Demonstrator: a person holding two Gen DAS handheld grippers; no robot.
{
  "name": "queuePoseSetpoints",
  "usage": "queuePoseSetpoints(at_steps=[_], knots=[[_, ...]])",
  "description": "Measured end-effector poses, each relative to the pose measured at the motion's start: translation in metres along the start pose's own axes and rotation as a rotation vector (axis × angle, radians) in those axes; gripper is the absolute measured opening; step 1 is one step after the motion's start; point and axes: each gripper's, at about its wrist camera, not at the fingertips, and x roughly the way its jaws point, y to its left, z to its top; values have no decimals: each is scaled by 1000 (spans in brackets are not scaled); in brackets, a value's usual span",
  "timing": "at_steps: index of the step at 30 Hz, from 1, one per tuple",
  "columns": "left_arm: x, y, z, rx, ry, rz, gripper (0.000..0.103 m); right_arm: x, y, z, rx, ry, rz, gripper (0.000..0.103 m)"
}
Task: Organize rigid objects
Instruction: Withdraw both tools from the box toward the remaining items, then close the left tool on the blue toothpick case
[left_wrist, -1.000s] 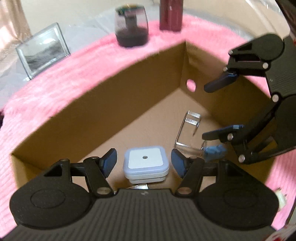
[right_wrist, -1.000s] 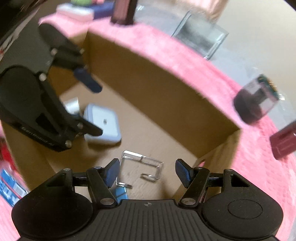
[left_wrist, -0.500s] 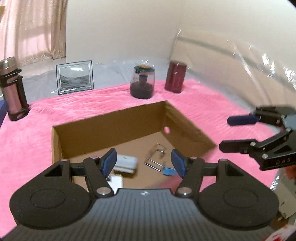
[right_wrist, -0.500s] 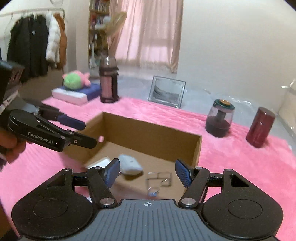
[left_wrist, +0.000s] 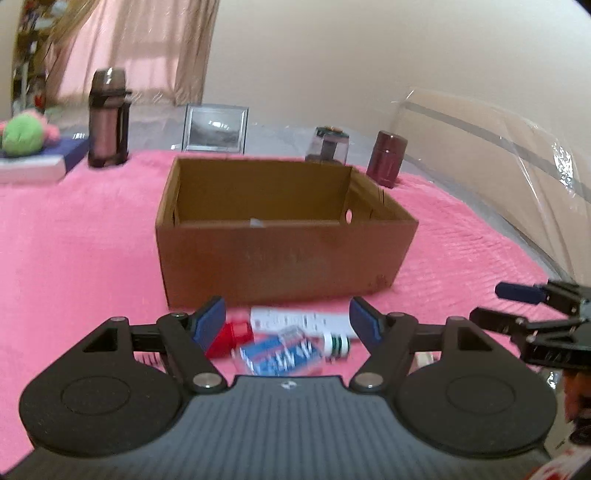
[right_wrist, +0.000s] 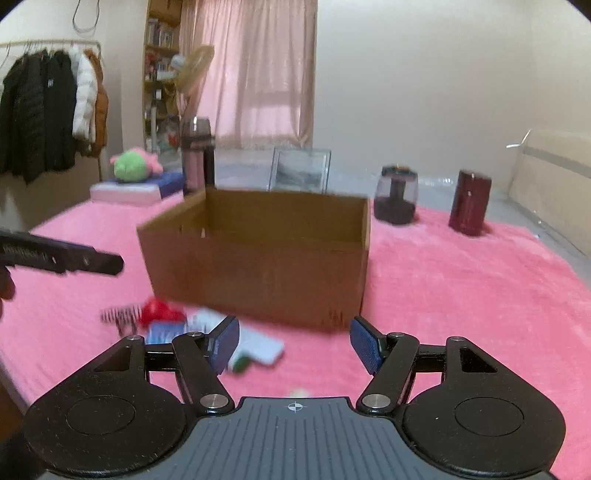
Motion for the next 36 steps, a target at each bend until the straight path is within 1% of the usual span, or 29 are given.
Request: queuePoseSetpoints(at_steps=[4,7,11,16,21,30,36], knots=[[1,7,-26,-73,46,1,70,-5,-2,-24,46,37,-18,63],[3,5,-39,-71,60,8,70,-7,-1,-37,54,53,-33,64],[6,0,-48,-37,69,32,70,-6,1,-50,62,74,-39,63],[16,-1,-52,-27,76,40,70,-1,-1,-58,60,94,-42,63],[26,-1,-56,-2,83,67,70,6,-1,-65,48,111,-48,63],[42,-2,-64,5,116,69,72,20,-3,-72,52,145,-40,63],[56,-1,-64,6,115,92,73,27,-6,-73,59,156,-39,63]])
